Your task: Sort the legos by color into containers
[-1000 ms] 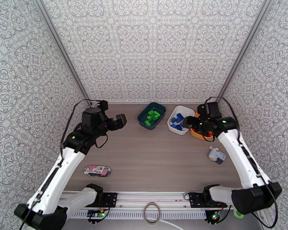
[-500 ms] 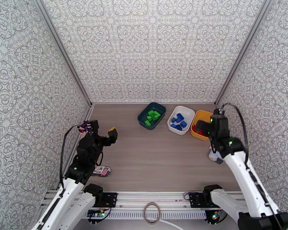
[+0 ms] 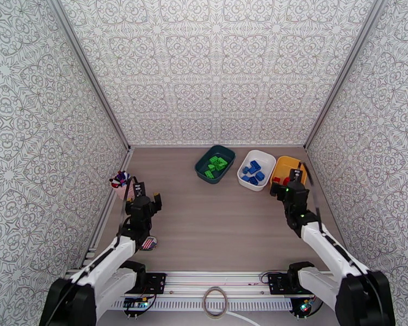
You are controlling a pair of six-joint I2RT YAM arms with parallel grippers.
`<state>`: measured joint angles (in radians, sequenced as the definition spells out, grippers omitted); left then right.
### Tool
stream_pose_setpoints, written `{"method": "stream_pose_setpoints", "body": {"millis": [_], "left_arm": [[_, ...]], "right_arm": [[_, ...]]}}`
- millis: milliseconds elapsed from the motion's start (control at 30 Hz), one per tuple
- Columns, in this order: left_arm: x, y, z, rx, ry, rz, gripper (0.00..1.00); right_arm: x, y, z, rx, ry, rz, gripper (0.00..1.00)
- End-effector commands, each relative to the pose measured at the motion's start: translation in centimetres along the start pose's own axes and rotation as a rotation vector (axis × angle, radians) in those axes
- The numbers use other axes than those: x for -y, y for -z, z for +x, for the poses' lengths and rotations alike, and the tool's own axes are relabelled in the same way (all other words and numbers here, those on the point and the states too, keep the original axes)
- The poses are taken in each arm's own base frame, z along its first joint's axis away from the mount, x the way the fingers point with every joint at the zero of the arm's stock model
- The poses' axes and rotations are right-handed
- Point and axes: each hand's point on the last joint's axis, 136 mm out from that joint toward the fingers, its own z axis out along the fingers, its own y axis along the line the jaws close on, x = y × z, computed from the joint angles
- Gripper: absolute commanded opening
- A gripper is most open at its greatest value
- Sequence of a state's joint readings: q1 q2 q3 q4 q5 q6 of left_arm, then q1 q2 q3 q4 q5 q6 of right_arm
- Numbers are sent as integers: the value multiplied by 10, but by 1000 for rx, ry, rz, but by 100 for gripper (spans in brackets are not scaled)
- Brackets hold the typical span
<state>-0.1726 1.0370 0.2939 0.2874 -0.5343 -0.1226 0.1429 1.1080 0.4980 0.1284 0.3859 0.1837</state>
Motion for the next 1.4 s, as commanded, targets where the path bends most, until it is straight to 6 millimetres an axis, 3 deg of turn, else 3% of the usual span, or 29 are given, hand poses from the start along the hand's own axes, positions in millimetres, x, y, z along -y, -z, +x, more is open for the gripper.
{"method": "stream_pose_setpoints", "body": {"millis": [0,100,267,433,467,667,1367], "left_arm": [[-5,-9,-27,137,72,-23,99],[2,-20,-38,216,96,18,99],[16,-36,-45,227,-7,78,99],[1,-50,-33,262,70,85,99],[5,-54,-26,246,69,114,99],[11,-76,-27,167,44,103,99],[7,-77,-24,149,64,108,99]], "right_arm": [[-2,-8,-16,137,-17,-11,99],[-7,-16,-7,154,-9,-38,99],[-12,-29,-3,164,9,-55,99],[-15,-36,-8,180,54,-74,99],[-14,-38,-8,187,55,-81,99],[-12,-56,9,194,36,-96,99],[-10,-54,8,203,38,-91,99]]}}
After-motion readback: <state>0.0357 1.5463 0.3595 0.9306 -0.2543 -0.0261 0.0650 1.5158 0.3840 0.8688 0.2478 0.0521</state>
